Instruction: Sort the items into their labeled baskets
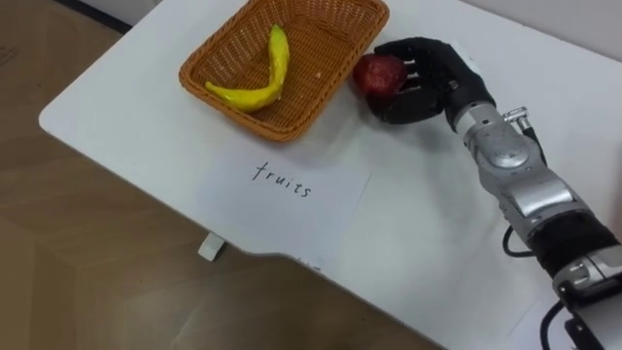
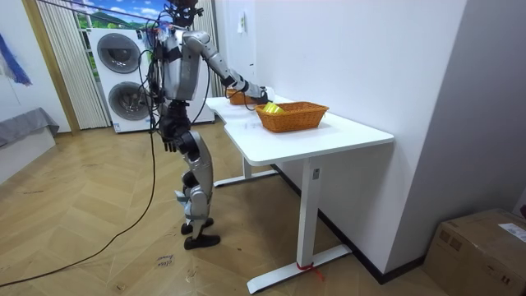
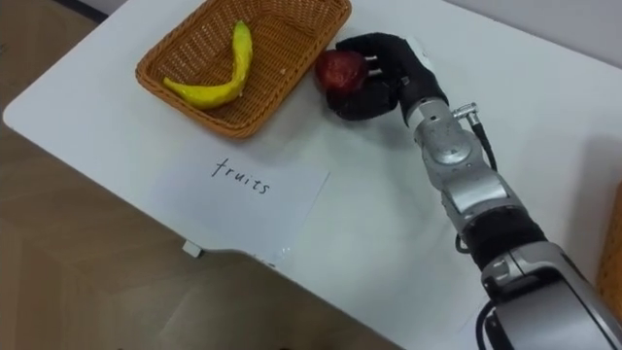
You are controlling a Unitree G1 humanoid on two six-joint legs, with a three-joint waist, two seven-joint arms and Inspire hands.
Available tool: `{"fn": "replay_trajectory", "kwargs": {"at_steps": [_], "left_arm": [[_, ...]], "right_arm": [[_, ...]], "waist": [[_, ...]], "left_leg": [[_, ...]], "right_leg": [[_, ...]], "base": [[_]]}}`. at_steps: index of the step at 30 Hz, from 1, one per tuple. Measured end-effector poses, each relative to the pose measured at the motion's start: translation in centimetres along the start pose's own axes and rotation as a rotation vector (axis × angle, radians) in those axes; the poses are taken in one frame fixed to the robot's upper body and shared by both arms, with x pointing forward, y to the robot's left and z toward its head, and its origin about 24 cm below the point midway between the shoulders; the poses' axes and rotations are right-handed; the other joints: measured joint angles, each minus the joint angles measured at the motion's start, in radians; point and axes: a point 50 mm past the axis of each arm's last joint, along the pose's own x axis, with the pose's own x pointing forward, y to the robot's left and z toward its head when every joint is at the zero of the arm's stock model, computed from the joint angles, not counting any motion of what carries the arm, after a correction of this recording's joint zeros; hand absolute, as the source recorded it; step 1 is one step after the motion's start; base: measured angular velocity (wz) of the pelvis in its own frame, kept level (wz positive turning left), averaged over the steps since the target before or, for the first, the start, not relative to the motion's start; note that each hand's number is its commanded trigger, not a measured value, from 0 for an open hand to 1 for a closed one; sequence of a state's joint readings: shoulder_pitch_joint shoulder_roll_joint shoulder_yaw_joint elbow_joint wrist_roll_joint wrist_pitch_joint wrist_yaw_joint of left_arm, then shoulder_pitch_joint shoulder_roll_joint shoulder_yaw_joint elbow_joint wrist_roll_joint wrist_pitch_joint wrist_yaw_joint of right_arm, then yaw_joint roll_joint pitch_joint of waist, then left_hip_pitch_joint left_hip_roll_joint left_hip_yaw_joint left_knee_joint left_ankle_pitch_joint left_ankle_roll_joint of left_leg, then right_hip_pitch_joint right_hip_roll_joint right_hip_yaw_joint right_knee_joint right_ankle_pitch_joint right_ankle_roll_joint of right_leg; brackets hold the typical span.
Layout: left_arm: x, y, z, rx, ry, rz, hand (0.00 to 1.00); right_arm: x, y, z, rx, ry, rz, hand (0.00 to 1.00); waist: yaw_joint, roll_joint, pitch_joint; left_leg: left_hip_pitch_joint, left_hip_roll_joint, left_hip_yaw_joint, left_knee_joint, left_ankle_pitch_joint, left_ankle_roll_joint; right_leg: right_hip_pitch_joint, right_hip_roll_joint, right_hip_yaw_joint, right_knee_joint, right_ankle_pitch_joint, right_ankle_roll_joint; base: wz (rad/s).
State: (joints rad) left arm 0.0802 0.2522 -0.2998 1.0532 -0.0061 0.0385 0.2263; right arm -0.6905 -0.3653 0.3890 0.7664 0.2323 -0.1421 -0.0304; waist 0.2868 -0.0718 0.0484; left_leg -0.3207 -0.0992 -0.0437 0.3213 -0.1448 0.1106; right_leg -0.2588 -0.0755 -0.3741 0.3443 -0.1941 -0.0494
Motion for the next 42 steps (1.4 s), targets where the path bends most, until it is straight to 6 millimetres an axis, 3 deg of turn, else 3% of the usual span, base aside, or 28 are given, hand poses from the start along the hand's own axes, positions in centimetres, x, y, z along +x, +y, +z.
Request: {"fn": "replay_trajectory", "kwargs": {"at_steps": [18, 29, 32, 35, 36, 37, 42], "left_arm": [[0.0, -0.2, -0.3, 0.000, 0.016, -0.040, 0.00], [-0.1, 0.2, -0.9, -0.022, 0.036, -0.030, 0.00], [0.0, 0.6, -0.9, -0.057, 0.038, -0.022, 0.00], [-0.2, 0.8, -1.7, -0.083, 0.063, -0.009, 0.00], [-0.2, 0.9, -2.1, -0.092, 0.073, -0.006, 0.00], [-0.3, 0.9, -2.2, -0.096, 0.076, -0.004, 0.00], [-0.8, 1.0, -4.1, -0.132, 0.129, 0.008, 0.00]], "right_arm": [[0.1, -0.3, -0.7, 0.034, 0.035, 0.000, 1.00], [-0.6, -0.4, -2.2, 0.057, 0.082, 0.028, 1.00], [-1.4, -0.4, -3.1, 0.057, 0.101, 0.052, 1.00], [-2.2, -0.2, -4.5, 0.072, 0.154, 0.085, 1.00], [-2.5, 0.0, -4.8, 0.073, 0.175, 0.097, 1.00], [-2.7, 0.0, -5.0, 0.070, 0.185, 0.104, 1.00], [-4.4, -0.5, -6.7, 0.035, 0.241, 0.132, 1.00]], "waist": [[0.005, -0.006, 0.0040], [-0.016, -0.013, -0.0005], [-0.033, -0.017, -0.0041], [-0.050, -0.018, -0.0142], [-0.066, -0.019, -0.0238], [-0.069, -0.019, -0.0260], [-0.114, 0.002, -0.0377]], "left_leg": [[-0.004, -0.001, -0.002, -0.001, 0.000, 0.000], [0.041, -0.004, -0.024, -0.002, -0.002, 0.000], [0.061, -0.004, -0.033, -0.004, -0.003, -0.001], [0.103, -0.006, -0.031, -0.017, -0.004, 0.000], [0.112, -0.006, -0.032, -0.017, -0.005, 0.000], [0.118, -0.006, -0.032, -0.017, -0.005, 0.001], [0.195, -0.007, -0.035, -0.040, -0.010, 0.006]], "right_leg": [[0.000, -0.001, -0.001, 0.003, 0.000, 0.001], [0.061, 0.003, -0.018, -0.023, 0.002, 0.004], [0.090, 0.005, -0.030, -0.041, 0.003, 0.006], [0.134, 0.006, -0.033, -0.056, 0.003, 0.009], [0.148, 0.008, -0.035, -0.067, 0.003, 0.010], [0.157, 0.010, -0.035, -0.075, 0.004, 0.011], [0.246, 0.019, -0.035, -0.121, 0.018, 0.025]], "base": [[0.00], [0.06], [0.09], [0.02], [0.00], [0.03], [0.01]]}}
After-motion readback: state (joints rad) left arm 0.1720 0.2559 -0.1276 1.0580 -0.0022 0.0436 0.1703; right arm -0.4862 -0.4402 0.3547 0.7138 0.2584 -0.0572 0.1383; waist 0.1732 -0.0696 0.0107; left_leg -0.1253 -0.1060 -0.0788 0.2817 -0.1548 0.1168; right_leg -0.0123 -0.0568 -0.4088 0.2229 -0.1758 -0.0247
